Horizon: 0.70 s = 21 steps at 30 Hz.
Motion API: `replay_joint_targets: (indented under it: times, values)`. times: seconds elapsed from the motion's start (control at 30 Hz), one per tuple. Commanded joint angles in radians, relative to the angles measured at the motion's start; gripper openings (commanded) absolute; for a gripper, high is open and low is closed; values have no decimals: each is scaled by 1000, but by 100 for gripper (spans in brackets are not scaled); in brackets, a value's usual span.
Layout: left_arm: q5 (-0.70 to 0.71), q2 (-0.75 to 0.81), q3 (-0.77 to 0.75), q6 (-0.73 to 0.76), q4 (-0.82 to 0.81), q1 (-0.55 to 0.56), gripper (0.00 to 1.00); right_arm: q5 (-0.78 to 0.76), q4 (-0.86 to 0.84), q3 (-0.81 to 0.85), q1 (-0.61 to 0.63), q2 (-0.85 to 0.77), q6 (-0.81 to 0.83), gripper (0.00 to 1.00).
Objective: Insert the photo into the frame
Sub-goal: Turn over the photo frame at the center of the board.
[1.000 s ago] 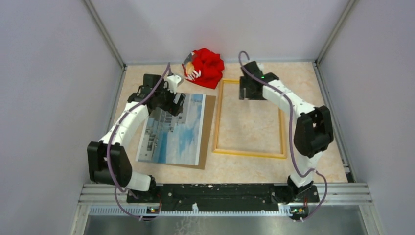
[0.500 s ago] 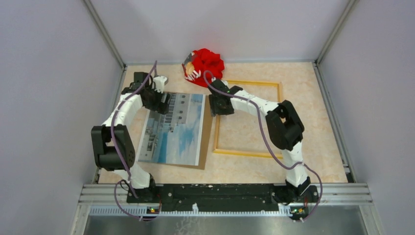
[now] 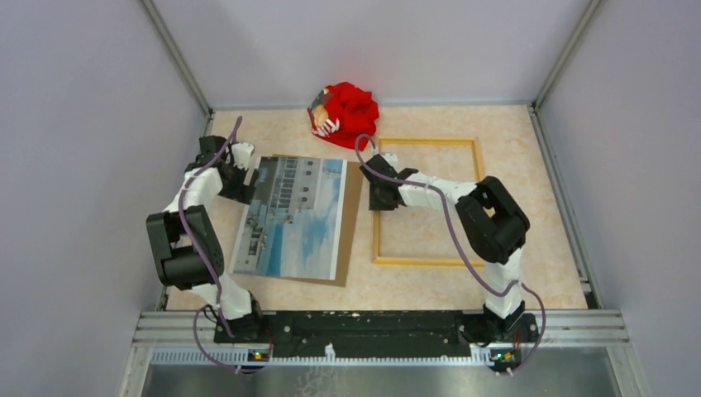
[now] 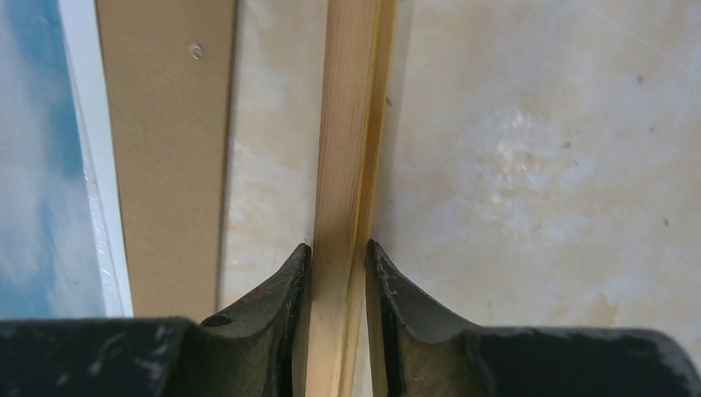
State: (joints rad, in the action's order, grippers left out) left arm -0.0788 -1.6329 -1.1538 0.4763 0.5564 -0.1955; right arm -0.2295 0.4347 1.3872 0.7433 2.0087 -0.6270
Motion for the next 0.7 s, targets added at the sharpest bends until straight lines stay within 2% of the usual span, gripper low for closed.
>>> replay_joint_targets:
  times: [0.0, 0.2, 0.3, 0.4, 0.47, 0.53, 0.67]
  values:
    - [120, -15, 42, 93, -127, -50, 98, -41, -6, -170, 10, -77, -96, 19]
    - [158, -47, 55, 139, -190, -93, 99, -36, -82, -317, 20, -196, -152, 19]
    - [166, -57, 70, 147, -214, -94, 98, -26, -48, -274, 22, -197, -134, 29]
    - [161, -70, 77, 136, -223, -93, 98, -26, -5, -208, 21, -228, -120, 48]
    - [160, -80, 87, 128, -235, -93, 98, -15, -3, -174, 22, -266, -120, 56]
    - [147, -92, 98, 122, -244, -94, 97, 32, -21, -162, 22, -296, -124, 60]
    - [98, -124, 99, 105, -220, -90, 92, 161, -102, -175, 40, -299, -164, 61]
